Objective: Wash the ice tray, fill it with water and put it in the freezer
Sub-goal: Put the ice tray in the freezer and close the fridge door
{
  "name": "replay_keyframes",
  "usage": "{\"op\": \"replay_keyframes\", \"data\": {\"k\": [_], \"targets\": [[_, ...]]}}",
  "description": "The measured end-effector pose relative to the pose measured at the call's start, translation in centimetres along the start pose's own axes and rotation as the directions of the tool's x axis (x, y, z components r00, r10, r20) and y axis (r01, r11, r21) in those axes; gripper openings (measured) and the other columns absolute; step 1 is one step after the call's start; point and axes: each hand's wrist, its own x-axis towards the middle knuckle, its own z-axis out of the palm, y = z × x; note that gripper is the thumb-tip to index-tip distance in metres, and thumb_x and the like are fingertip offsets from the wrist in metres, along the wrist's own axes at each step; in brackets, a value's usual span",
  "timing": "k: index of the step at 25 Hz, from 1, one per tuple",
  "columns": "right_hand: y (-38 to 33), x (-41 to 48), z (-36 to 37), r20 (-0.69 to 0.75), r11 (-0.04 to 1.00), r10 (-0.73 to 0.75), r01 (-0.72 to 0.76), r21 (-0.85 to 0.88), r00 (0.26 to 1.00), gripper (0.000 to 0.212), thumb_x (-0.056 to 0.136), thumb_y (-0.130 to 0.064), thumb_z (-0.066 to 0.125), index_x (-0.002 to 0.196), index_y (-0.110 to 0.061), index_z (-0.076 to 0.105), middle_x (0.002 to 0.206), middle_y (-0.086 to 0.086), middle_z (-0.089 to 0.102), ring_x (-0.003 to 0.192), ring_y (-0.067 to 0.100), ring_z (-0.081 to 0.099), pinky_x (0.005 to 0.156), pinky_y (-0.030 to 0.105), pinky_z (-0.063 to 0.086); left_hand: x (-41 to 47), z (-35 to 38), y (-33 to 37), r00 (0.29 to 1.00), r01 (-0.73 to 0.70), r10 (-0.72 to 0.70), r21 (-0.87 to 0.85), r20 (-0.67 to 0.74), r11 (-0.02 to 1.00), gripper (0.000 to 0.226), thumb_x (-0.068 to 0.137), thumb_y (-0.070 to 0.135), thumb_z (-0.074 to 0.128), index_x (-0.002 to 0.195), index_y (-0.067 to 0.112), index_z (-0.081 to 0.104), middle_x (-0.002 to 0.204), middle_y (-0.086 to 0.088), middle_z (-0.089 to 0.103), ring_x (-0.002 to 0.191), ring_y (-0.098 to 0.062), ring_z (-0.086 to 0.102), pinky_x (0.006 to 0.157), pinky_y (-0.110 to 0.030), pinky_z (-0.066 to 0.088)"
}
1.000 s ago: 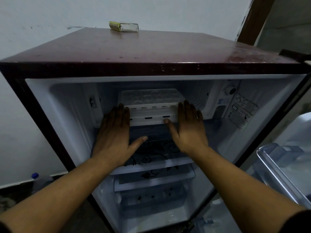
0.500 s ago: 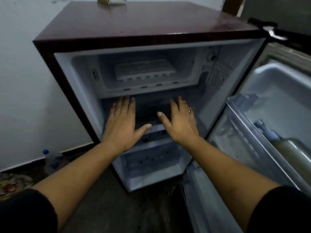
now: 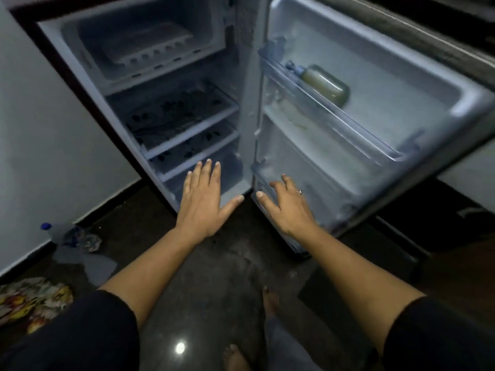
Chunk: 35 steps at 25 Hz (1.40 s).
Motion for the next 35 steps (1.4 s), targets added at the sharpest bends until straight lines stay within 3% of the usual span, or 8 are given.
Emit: {"op": "replay_keyframes", "data": {"k": [4, 9, 12, 18, 24, 27, 30, 35], "targets": [[5.5, -6.9, -2.1, -0.086, 0.983, 0.169, -0.163, 0.08, 0.982, 0.065, 0.101, -0.064, 0.045, 0.146, -0.016, 0.052, 0.163, 0.013, 0.031, 0.147, 0.036, 0.037, 0.117, 0.043, 0.033, -2.4, 1.1, 4.1, 0.99, -0.132, 0.132, 0.001, 0.052, 0.991, 0.104, 0.093, 0.084, 0.02, 0.168, 0.011, 0.014, 0.175, -0.015, 0.013, 0.162, -0.034, 0.005, 0.131, -0.052, 0.007], [11.8, -13.1, -7.8, -0.256, 0.911, 0.362, -0.282, 0.302, 0.896, 0.057, 0.101, -0.059, 0.052, 0.136, -0.014, 0.06, 0.139, 0.014, 0.055, 0.128, 0.03, 0.056, 0.104, 0.034, 0.042, -2.0, -0.6, 11.3, 0.947, -0.319, 0.321, -0.076, 0.025, 0.945, 0.102, 0.094, 0.081, 0.027, 0.167, 0.012, 0.018, 0.174, -0.017, 0.015, 0.162, -0.035, 0.006, 0.13, -0.055, 0.007], [14.1, -13.7, -13.1, -0.38, 0.888, 0.392, -0.236, 0.395, 0.838, 0.076, 0.093, -0.072, 0.046, 0.137, -0.012, 0.06, 0.138, 0.013, 0.06, 0.128, 0.027, 0.058, 0.106, 0.034, 0.045, -0.2, -3.5, 16.6, 0.902, -0.43, 0.423, -0.105, -0.084, 0.897, 0.098, 0.095, 0.077, 0.027, 0.167, 0.012, 0.018, 0.174, -0.017, 0.014, 0.162, -0.035, 0.004, 0.13, -0.055, 0.006], [15.7, -10.0, -24.9, -0.451, 0.888, 0.282, -0.052, 0.457, 0.847, 0.082, 0.091, -0.078, 0.041, 0.143, -0.016, 0.054, 0.141, 0.005, 0.06, 0.129, 0.017, 0.056, 0.108, 0.036, 0.045, 4.7, -10.3, 28.3, 0.818, -0.53, 0.473, -0.109, -0.326, 0.841, 0.091, 0.099, 0.071, 0.033, 0.167, 0.012, 0.021, 0.174, -0.017, 0.016, 0.162, -0.036, 0.007, 0.13, -0.057, 0.01], [16.7, -5.5, -31.0, -0.438, 0.857, 0.07, 0.17, 0.486, 0.896, 0.053, 0.112, -0.045, 0.034, 0.156, -0.016, 0.042, 0.151, -0.002, 0.048, 0.142, 0.008, 0.039, 0.117, 0.023, 0.026, 8.8, -13.6, 36.6, 0.762, -0.56, 0.504, -0.023, -0.407, 0.828, 0.085, 0.099, 0.07, 0.032, 0.165, 0.018, 0.028, 0.172, -0.013, 0.024, 0.161, -0.036, 0.011, 0.128, -0.058, 0.017], [18.5, -4.6, -30.3, -0.419, 0.814, 0.042, 0.212, 0.541, 0.907, 0.063, 0.105, -0.06, 0.036, 0.154, -0.022, 0.047, 0.156, 0.0, 0.047, 0.143, 0.01, 0.042, 0.124, 0.037, 0.029, 9.8, -12.9, 37.8, 0.766, -0.535, 0.482, -0.007, -0.426, 0.845, 0.079, 0.1, 0.069, 0.032, 0.163, 0.022, 0.034, 0.171, -0.009, 0.029, 0.162, -0.033, 0.012, 0.127, -0.061, 0.019], [19.3, -4.5, -29.6, -0.413, 0.818, -0.036, 0.265, 0.511, 0.91, 0.069, 0.099, -0.07, 0.034, 0.153, -0.029, 0.047, 0.155, -0.002, 0.047, 0.141, 0.008, 0.043, 0.118, 0.034, 0.033, 9.6, -12.4, 38.0, 0.767, -0.519, 0.445, -0.039, -0.463, 0.854, 0.078, 0.1, 0.071, 0.036, 0.16, 0.023, 0.04, 0.169, -0.007, 0.032, 0.162, -0.031, 0.013, 0.126, -0.059, 0.02], [19.0, -5.8, -28.8, -0.464, 0.812, -0.194, 0.407, 0.419, 0.864, 0.055, 0.104, -0.059, 0.04, 0.14, -0.024, 0.063, 0.132, -0.004, 0.06, 0.125, 0.003, 0.055, 0.106, 0.026, 0.044, 6.6, -12.5, 35.8, 0.768, -0.509, 0.389, -0.116, -0.509, 0.853, 0.078, 0.097, 0.073, 0.042, 0.155, 0.022, 0.045, 0.167, -0.003, 0.036, 0.161, -0.028, 0.014, 0.126, -0.058, 0.02]]}}
